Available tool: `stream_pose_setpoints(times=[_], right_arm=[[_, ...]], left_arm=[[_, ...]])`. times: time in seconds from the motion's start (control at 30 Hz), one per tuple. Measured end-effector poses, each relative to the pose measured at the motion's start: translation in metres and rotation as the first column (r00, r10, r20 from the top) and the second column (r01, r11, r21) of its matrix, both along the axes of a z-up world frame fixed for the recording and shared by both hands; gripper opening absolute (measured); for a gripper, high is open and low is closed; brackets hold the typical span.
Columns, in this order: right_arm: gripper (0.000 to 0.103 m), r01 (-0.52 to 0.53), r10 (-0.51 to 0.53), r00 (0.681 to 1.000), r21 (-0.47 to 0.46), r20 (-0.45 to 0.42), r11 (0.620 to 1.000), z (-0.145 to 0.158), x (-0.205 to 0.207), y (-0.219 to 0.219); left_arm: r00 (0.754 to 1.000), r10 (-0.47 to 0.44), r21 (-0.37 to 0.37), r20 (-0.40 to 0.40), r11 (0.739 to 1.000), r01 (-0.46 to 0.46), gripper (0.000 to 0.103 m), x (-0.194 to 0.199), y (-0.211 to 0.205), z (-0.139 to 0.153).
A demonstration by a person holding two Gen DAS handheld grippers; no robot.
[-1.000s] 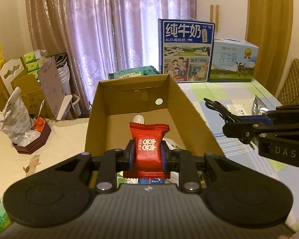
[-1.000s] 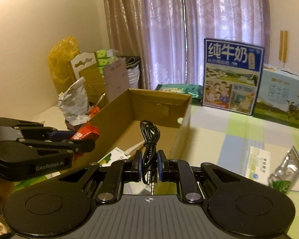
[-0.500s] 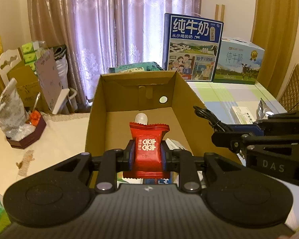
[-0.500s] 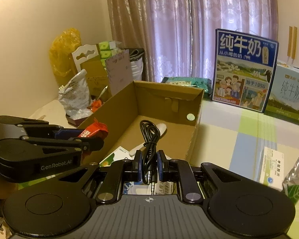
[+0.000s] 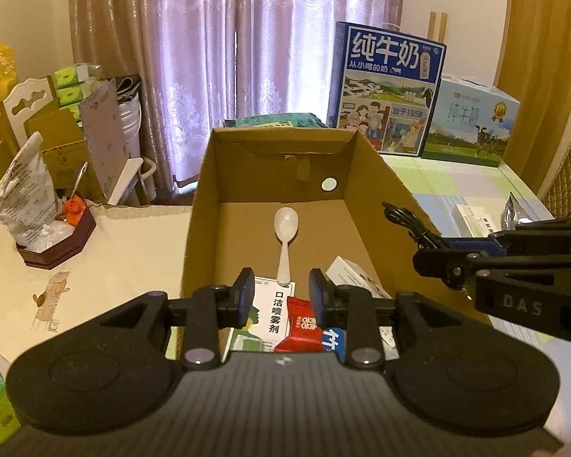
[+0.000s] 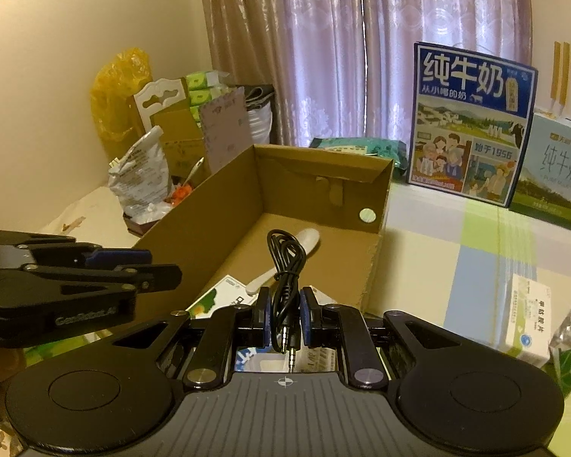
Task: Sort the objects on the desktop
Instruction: 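Open both tools to drop the candy packet and cable into the box, then move both tools back over the table toward the medicine box and foil bag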
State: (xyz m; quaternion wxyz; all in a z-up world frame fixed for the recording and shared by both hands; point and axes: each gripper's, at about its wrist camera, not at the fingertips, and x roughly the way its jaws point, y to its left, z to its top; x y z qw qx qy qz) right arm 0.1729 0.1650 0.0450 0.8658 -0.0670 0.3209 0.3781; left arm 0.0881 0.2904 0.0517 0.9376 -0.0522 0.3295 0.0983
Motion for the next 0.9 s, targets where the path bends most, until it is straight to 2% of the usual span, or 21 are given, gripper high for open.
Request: stream_pose_setpoints(times=[0.13, 0.27, 0.3, 0.53, 0.67, 0.9], right_arm=[[0.013, -0.022, 0.022, 1.0, 0.048, 0.013, 0.999, 0.003, 0.001, 0.006], [0.028, -0.009, 0.007, 1.0, 0.071, 0.018, 0.997, 0.008, 0.003, 0.0], [0.029, 0.002, -0.003, 1.0, 0.074, 0.018, 0.997, 0.009, 0.003, -0.004], [0.041, 0.116, -0.114, 0.993, 0.086, -0.033, 0.99, 0.003, -0.007, -0.056], [0.055, 0.194, -0.187, 0.979, 0.097, -0.076, 0.976, -0.001, -0.016, -0.091], [0.071, 0.282, -0.271, 0.956, 0.095, -0.114, 0.955, 0.001, -0.034, -0.14]], left_arm=[[1.0, 0.019, -0.005, 0.011, 1.0, -0.019, 0.028, -0.008, 0.004, 0.003], [0.999, 0.03, -0.004, 0.017, 1.0, -0.03, 0.032, -0.015, 0.006, 0.006], [0.999, 0.033, -0.004, 0.019, 0.999, -0.033, 0.034, -0.017, 0.006, 0.007], [0.999, 0.034, -0.01, 0.032, 0.999, -0.034, 0.037, -0.029, -0.003, 0.013], [0.999, 0.02, -0.009, 0.04, 1.0, -0.02, 0.043, -0.032, -0.016, 0.018], [0.999, -0.018, -0.007, 0.041, 1.0, 0.018, 0.057, -0.038, -0.049, 0.027]])
